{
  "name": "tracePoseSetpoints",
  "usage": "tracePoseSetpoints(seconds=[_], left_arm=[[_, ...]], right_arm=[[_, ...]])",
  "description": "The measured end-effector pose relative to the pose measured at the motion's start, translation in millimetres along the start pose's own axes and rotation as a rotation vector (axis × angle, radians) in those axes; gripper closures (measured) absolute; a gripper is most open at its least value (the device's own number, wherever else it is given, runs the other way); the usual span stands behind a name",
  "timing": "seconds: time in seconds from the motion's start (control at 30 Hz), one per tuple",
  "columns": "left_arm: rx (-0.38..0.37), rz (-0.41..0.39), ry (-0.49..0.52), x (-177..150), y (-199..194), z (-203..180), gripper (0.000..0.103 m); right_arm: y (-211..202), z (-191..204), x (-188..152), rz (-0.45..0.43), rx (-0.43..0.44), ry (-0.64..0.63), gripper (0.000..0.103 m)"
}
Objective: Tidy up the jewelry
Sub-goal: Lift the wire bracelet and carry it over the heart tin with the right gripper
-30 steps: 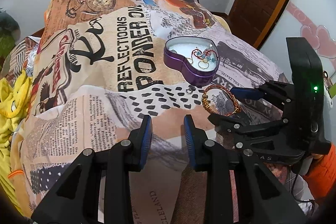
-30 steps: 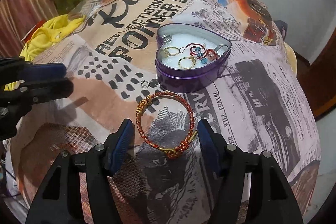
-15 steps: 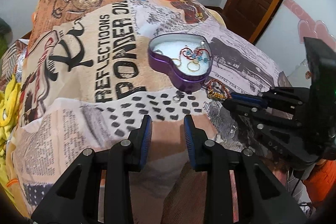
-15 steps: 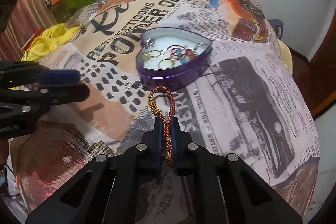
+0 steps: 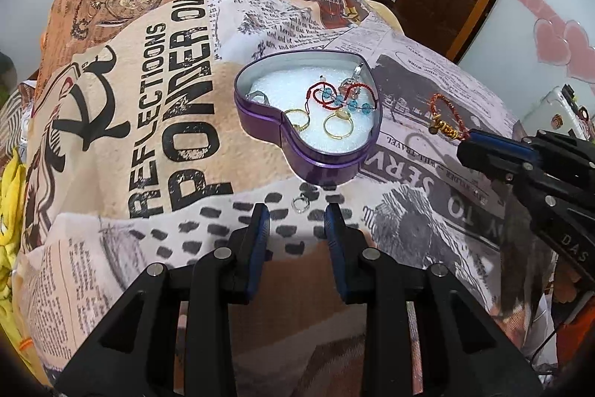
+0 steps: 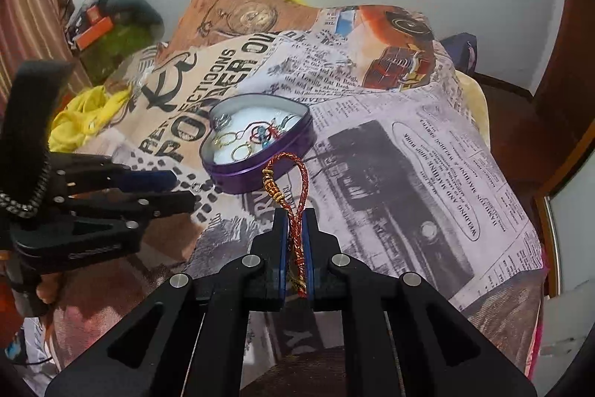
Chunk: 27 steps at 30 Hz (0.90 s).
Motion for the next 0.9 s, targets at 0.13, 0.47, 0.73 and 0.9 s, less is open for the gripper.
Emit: tracePoseSetpoints(seconds=[0.13,0.47,0.73,0.9], left_arm=[[0.001,0.001,0.011,2,3,-2,0.073],[-0.006,-0.002,0.03,4,7,-4,0.084],[-0.002,-0.012,0.035,2,4,-5,0.095],[0.008,-0.034,0.026,1,-7,0,0.095]], right_arm=[[1,-1,1,-0.005,0.008,0.007,0.096],[-1,-5,3,-0.017,0.018,0.017,0.096],[-6,-1,6,-0.024,0.021,0.016,0.096],[-9,1,10,-0.036,0.021,0.012,0.096]])
Point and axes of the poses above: each gripper's, at about its wrist camera, not at the fingertips, and y roughly the way its jaws point, z to its left, x to its top, the point moved 8 cm from there along y, roughly the way its jaws point, and after that the axes turned 2 degrees about z, right-handed, at the moved point
